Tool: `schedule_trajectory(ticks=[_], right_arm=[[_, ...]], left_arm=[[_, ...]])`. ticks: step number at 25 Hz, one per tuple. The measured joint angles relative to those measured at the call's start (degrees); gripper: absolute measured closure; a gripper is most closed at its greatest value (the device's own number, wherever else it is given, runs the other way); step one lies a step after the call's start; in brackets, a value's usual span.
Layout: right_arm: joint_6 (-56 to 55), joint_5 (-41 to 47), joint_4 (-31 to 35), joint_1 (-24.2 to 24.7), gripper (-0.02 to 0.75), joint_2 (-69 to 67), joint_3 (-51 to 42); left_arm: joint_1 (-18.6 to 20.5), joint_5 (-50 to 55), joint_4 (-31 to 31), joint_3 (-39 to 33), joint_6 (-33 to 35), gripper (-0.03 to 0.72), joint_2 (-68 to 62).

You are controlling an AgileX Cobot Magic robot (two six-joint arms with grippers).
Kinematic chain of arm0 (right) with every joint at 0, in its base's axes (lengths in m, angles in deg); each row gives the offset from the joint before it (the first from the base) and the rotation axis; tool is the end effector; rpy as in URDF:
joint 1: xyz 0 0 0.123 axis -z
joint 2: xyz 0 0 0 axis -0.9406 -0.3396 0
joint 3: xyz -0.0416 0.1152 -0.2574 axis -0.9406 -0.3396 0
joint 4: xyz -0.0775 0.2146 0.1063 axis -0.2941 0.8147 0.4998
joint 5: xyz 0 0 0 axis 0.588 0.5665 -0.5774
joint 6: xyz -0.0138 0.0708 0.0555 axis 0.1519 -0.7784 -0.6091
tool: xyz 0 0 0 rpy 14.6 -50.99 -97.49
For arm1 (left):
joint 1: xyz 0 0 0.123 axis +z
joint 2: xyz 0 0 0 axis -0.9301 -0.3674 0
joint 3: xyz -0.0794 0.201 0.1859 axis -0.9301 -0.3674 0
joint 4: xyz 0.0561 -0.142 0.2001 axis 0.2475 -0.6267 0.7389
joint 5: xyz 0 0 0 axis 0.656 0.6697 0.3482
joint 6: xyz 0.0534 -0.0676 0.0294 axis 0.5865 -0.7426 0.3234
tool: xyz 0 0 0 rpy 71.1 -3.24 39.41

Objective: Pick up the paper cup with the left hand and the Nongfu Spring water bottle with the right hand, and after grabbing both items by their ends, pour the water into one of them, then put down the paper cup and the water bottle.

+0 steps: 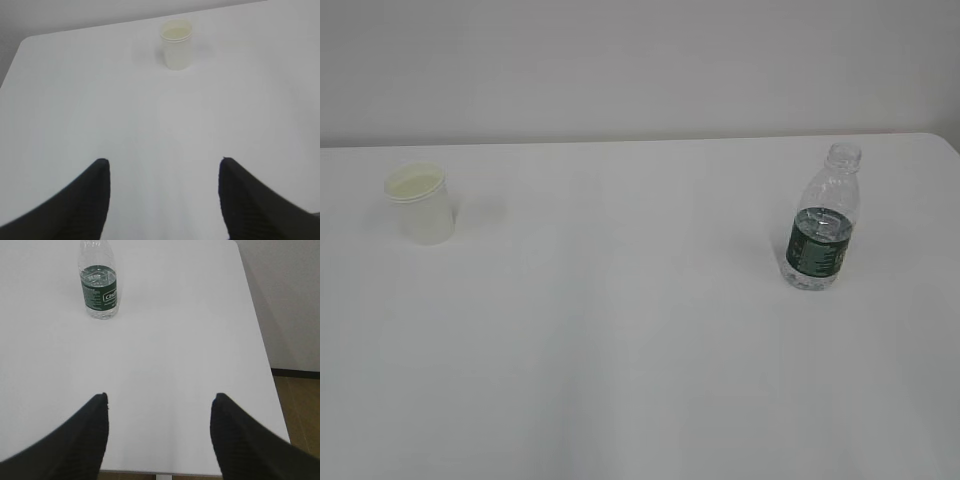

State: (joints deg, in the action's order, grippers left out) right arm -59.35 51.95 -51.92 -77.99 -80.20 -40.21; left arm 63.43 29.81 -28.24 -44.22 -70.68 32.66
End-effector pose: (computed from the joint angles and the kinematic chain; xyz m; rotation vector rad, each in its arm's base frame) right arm 0.0103 -0.0130 0.2945 -0.1217 2.1289 -0.1238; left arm -0.0102 0.0049 0.2891 0.1045 2.0135 0.0169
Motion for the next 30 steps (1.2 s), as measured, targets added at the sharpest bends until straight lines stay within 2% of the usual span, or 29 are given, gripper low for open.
schedule_trajectory(ticks=[6,14,30], right_arm=[[-0.45,3.04,-0.78,0.0,0.247,8.1,0.0],[-0.58,7.01,-1.01,0.0,0.253,8.83,-1.95],[-0.58,3.63,-0.65,0.0,0.26,8.83,-4.07]], left_arm=[[0.0,0.0,0.0,0.0,0.0,0.209,0.0],[0.0,0.0,0.1,0.0,0.0,0.218,0.0],[0.0,0.0,-0.01,0.0,0.0,0.228,0.0]])
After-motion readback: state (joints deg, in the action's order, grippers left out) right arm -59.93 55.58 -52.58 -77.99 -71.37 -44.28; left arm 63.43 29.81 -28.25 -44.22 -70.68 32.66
